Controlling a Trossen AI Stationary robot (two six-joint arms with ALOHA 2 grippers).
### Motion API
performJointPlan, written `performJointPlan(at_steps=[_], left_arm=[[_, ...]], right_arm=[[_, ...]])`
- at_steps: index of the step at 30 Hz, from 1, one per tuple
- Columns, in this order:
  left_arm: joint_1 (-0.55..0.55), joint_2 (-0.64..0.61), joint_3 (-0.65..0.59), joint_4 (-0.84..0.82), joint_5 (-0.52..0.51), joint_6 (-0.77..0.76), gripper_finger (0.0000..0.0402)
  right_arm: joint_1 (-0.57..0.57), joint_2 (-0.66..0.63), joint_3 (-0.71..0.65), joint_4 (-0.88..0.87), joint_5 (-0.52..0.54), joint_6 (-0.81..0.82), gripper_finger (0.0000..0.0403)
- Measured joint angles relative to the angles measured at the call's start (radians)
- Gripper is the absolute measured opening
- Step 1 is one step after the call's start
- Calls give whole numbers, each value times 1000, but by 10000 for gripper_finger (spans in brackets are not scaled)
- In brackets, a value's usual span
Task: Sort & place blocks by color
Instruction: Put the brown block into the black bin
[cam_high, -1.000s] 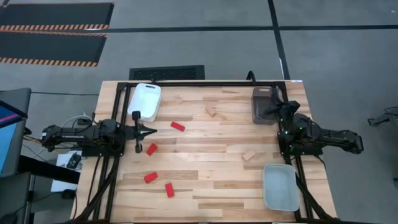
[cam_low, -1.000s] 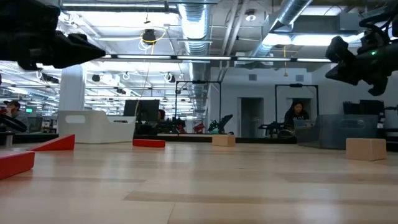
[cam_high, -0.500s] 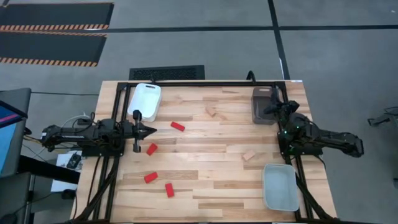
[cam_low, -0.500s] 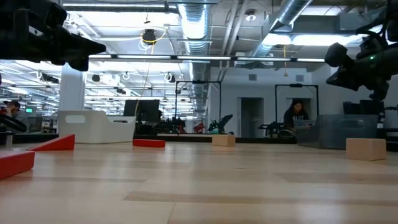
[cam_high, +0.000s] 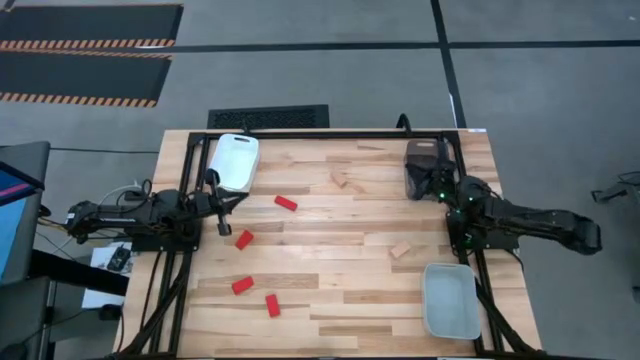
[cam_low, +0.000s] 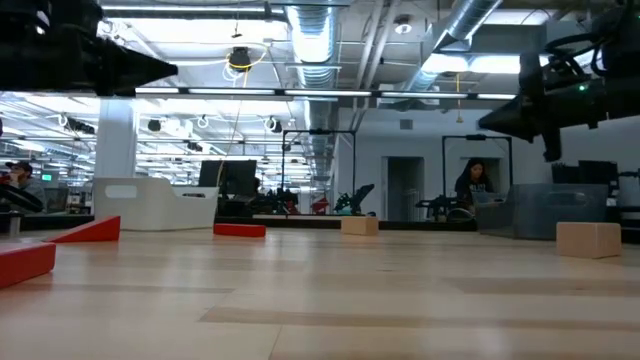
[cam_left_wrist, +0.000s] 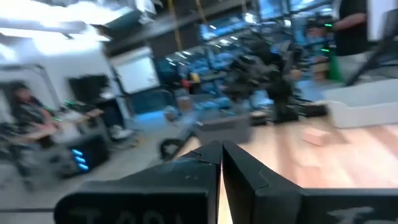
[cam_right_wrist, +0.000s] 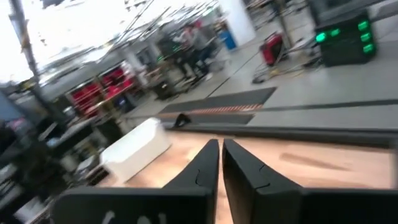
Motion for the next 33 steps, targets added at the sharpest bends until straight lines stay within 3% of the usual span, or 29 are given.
performJointPlan(at_steps=[6, 13, 19, 21, 26, 33], left_arm=[[26, 25, 0, 133, -9, 77, 47], [128, 175, -1, 285, -11, 73, 88], [208, 305, -1, 366, -84, 8, 94], [224, 331, 1, 361, -100, -23, 91], [237, 384, 2, 353, -104, -81, 87], [238, 453, 3, 359, -104, -108, 89]], right_arm=[[70, 271, 76, 170, -4, -38, 94], [84, 710, 337, 199, 33, -90, 155], [48, 1056, 597, -15, 28, -91, 201], [29, 1138, 678, -116, -28, -94, 213], [-7, 1283, 840, -234, -212, -122, 239], [-30, 1410, 985, -374, -252, -141, 246]])
